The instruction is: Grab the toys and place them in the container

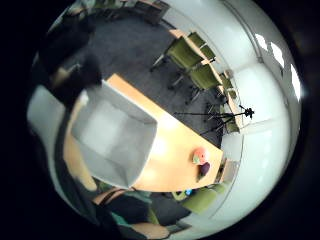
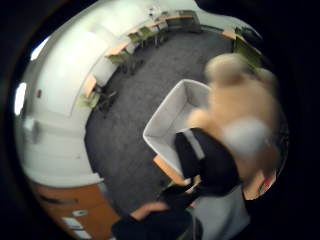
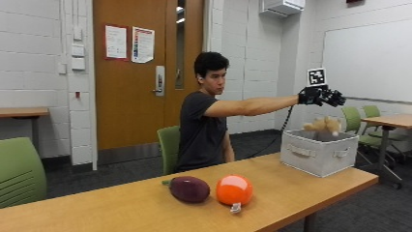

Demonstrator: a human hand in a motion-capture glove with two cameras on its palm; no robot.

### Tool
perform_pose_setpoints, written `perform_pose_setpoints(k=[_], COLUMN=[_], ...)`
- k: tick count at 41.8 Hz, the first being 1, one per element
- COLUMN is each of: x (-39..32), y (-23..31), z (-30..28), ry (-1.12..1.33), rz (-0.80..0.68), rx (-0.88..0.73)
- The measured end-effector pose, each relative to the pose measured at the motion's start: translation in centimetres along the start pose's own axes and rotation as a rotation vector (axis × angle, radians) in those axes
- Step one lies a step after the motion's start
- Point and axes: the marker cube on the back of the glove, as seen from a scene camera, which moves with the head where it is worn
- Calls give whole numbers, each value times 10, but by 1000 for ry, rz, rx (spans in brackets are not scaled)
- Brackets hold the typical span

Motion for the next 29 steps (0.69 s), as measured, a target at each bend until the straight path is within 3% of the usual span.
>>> perform_pose_setpoints(k=[5,10,14,19,25,29], x=[7,3,-10,54,102,192], y=[8,32,48,77,131,161], z=[-3,-9,-14,-42,-82,-97], ry=[-11,119,247,291,29,241], rz=[3,-126,-31,78,-97,251], rx=[-11,3,25,39,25,46])
